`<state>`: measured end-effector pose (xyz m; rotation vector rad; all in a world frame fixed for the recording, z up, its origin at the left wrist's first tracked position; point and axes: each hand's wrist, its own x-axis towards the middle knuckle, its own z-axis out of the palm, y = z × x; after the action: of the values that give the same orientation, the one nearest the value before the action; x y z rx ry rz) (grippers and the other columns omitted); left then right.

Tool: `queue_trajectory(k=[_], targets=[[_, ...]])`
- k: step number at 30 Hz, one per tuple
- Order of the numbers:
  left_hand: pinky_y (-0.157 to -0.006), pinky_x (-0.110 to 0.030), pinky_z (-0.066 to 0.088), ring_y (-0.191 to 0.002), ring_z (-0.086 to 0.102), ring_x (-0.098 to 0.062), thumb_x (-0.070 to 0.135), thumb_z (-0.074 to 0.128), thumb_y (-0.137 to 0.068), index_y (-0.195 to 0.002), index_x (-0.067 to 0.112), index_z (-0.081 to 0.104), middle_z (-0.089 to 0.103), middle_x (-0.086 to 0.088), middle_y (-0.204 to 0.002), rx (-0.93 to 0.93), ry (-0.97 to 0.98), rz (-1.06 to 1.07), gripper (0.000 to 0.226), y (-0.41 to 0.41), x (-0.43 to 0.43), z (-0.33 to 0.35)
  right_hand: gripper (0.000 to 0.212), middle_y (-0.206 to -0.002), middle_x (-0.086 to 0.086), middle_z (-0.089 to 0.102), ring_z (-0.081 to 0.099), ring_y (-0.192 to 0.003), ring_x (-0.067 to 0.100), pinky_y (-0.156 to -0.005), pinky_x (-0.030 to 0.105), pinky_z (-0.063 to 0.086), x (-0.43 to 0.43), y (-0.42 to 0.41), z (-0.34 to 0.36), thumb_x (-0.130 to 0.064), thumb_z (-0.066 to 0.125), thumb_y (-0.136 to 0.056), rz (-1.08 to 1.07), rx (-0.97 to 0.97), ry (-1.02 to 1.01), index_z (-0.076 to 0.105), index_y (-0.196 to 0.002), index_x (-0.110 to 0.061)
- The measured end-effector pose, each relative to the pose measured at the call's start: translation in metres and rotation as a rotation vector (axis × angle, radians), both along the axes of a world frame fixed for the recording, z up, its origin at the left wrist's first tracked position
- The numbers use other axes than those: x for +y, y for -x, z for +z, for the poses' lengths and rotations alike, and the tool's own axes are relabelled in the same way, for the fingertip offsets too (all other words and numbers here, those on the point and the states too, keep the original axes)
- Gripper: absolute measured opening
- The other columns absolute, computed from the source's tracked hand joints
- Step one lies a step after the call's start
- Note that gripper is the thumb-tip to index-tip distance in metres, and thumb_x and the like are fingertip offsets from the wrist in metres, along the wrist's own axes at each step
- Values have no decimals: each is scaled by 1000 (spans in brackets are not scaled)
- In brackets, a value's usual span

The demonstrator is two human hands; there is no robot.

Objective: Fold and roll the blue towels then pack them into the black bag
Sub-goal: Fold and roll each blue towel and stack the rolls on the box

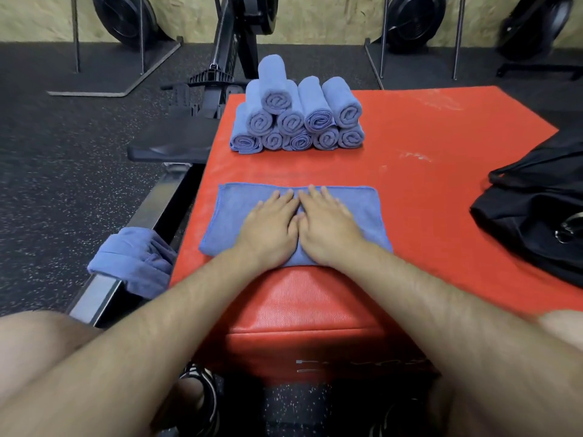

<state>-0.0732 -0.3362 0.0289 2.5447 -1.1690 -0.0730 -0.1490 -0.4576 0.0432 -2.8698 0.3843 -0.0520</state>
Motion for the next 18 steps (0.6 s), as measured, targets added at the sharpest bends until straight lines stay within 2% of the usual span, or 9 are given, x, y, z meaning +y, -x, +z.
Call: queue_trajectory(k=[2,5,11,14,18], targets=[[-123,-45,10,-154,13,-19,34,31,-107,-158,23,28,19,4,-166,18,-47,37,52,-1,1,-5,56,-167,4,11,5,-154,23,-124,44,6,-2,0,-9,-37,25,-106,-20,34,5,19,-159,-17],[-124,-44,5,-155,7,-17,43,30,-106,-158,30,23,12,9,-167,4,-89,88,54,-10,14,-6,61,-168,4,5,0,-155,23,-125,44,0,-16,7,-12,-48,21,-105,-86,63,30,14,-160,-22],[-125,-41,0,-155,0,-15,55,28,-103,-159,31,20,6,7,-168,53,-111,185,62,-37,49,-4,65,-168,8,-2,-5,-154,24,-125,43,-2,-49,27,-11,-53,18,-103,-236,90,15,9,-160,-24],[-125,-42,-1,-154,-2,-13,57,27,-102,-160,28,16,3,6,-168,86,-110,223,66,-45,59,-2,69,-167,10,-3,-4,-154,27,-125,43,1,-59,34,-12,-53,20,-103,-281,76,-20,8,-160,-16],[-125,-43,-3,-155,4,-16,57,27,-102,-159,28,20,10,1,-168,-16,-188,218,65,-47,54,1,69,-166,16,2,1,-154,33,-125,45,3,-55,33,-9,-50,26,-103,-297,55,44,15,-159,-10]])
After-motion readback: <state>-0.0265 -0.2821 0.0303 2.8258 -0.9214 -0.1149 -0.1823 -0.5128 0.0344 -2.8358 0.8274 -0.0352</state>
